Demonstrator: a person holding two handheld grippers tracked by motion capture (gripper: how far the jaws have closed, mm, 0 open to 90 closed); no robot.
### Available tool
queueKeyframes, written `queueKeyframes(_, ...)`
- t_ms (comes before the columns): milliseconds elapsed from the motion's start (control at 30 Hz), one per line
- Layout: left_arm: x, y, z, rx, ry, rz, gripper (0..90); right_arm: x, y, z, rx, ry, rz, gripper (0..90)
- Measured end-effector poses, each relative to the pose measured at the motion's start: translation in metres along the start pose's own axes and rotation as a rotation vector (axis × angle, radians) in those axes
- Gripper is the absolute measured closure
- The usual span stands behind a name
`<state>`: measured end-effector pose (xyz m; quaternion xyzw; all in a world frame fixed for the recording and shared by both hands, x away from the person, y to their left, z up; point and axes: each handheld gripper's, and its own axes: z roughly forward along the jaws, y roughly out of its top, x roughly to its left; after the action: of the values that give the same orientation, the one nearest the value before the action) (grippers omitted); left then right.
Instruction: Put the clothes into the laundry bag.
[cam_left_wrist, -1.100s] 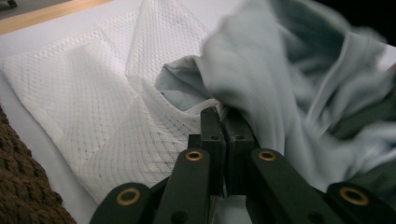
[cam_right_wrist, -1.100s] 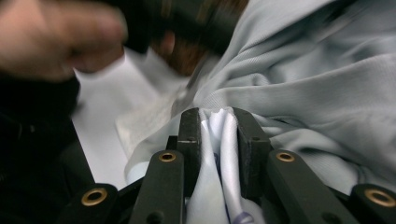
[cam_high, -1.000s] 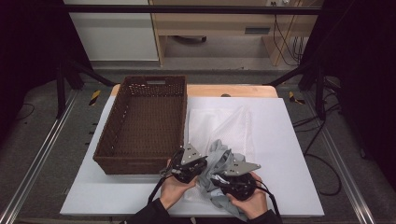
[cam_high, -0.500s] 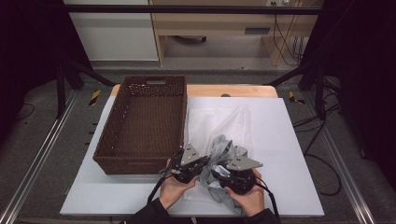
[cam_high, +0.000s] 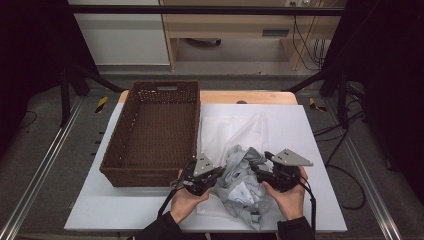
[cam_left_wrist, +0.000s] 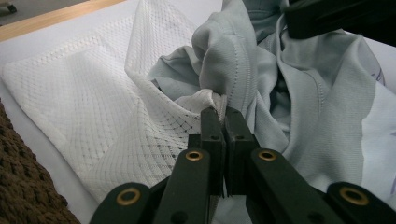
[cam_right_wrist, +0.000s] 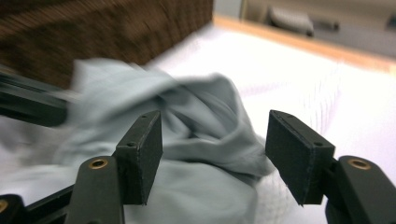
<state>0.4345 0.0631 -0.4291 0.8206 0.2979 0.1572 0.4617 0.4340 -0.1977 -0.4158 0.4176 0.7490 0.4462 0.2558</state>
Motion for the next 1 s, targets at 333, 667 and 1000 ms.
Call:
queueKeyframes(333,0.001,0.002,-0.001,0.002,0.01,-0.003,88.1,0.003,0.0,0.006,0.049,0.212,0.034,84.8)
queueKeyframes(667,0.0,0.009,-0.012,-0.034,-0.008,-0.002,88.3,0.068,-0.018,0.025,0.18,0.4,-0.111,84.8)
queueKeyframes(1000,-0.005,0.007,-0.01,-0.027,-0.011,0.016,88.3,0.066,-0.028,0.06,0.118,0.171,-0.101,82.2)
